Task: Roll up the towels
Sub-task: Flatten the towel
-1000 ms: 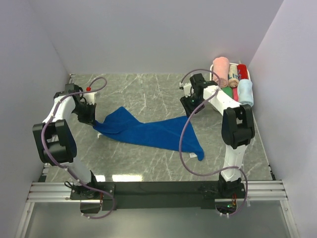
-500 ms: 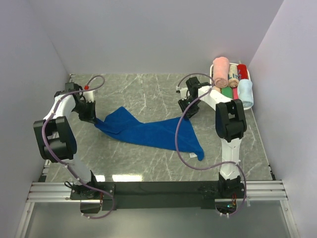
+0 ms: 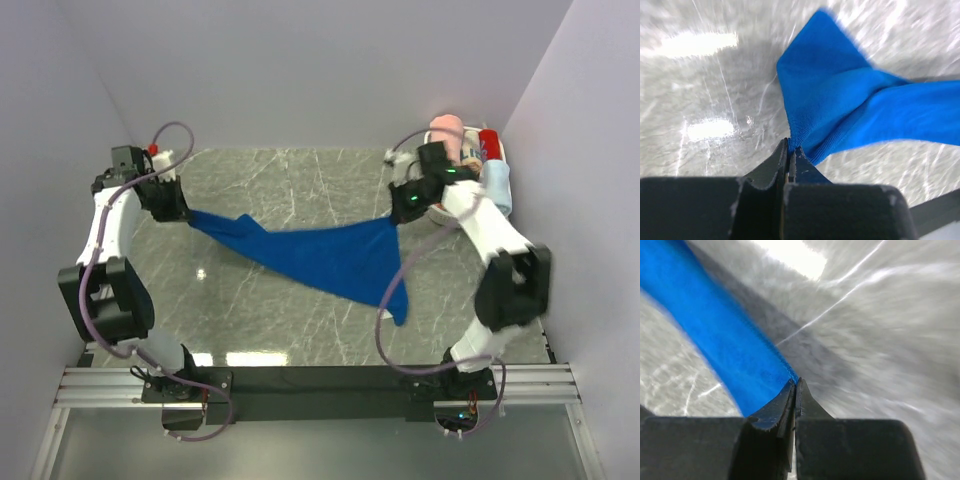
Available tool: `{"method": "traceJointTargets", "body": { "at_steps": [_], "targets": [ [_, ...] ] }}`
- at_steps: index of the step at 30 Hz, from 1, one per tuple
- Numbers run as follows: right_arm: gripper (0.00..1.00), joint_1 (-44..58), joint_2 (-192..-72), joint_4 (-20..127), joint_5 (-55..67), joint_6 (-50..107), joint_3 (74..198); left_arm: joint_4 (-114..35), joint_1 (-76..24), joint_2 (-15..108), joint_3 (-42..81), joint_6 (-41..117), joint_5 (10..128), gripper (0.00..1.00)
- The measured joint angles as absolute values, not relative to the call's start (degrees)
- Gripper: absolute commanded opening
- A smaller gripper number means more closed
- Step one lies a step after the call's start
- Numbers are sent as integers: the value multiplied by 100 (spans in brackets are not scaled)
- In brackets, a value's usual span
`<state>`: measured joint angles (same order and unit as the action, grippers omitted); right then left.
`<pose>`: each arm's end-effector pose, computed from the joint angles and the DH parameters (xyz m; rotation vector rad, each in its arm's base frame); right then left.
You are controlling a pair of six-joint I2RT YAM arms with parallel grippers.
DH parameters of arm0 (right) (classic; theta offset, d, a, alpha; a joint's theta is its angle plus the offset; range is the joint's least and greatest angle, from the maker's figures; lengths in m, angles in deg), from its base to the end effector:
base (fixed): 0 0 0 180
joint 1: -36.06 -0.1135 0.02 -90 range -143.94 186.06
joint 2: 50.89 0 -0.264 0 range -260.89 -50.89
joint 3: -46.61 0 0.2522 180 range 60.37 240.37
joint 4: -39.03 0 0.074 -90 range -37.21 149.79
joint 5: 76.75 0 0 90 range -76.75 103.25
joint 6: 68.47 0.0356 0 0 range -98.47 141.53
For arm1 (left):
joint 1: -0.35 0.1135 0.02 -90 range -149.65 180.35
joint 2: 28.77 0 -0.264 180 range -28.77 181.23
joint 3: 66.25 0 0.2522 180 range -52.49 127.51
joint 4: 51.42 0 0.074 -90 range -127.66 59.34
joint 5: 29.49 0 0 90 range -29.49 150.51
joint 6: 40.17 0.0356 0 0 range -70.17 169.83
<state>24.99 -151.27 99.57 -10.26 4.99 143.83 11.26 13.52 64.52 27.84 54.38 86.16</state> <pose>0.3571 0.0843 0.2637 -0.7489 2.5141 0.5154 0.3320 0.0619 0.2870 -0.0467 2.5563 -0.4757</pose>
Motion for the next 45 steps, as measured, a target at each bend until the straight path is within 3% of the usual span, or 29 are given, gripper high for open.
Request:
{"method": "traceJointTargets", "body": {
  "at_steps": [9, 14, 19, 25, 32, 35, 36, 37, 38, 39, 40, 45],
  "targets": [
    [0, 3008, -11407, 9608, -991, 252, 13452, 1214, 1477, 4949, 2865, 4923, 8356, 0],
    [0, 3010, -10111, 9892, -873, 294, 12748, 1513, 1588, 4234, 2848, 4969, 8021, 0],
    [0, 3010, -9562, 10099, -711, 440, 12840, 1675, 1586, 3331, 2854, 5021, 7645, 0],
    [0, 3004, -10495, 9907, -683, 536, 13284, 1697, 1582, 3705, 3125, 4861, 7405, 0],
    [0, 2829, -13630, 9411, -423, 576, 14271, 1452, 1540, 6074, 3434, 4335, 7331, 3],
    [0, 2752, -15225, 9426, -215, 698, 15194, 1334, 1462, 7287, 3919, 4155, 7285, 18],
    [10, 2739, -15689, 9466, -152, 744, 15594, 1286, 1442, 7661, 4161, 4099, 7309, 32],
    [21, 2724, -16263, 9472, -73, 838, 16138, 1233, 1427, 8085, 4480, 4027, 7357, 40],
    [38, 2698, -16801, 9466, 47, 884, 16715, 1253, 1422, 8553, 4915, 3950, 7423, 50],
    [65, 2654, -17251, 9337, 235, 910, 17143, 1334, 1422, 8925, 5377, 3911, 7482, 83],
    [67, 2637, -17490, 9210, 401, 908, 17316, 1192, 1422, 9331, 5871, 3898, 7510, 99],
    [65, 2547, -17595, 9354, 736, 834, 17242, 689, 1499, 9410, 5908, 3819, 7593, 96]
  ]
}}
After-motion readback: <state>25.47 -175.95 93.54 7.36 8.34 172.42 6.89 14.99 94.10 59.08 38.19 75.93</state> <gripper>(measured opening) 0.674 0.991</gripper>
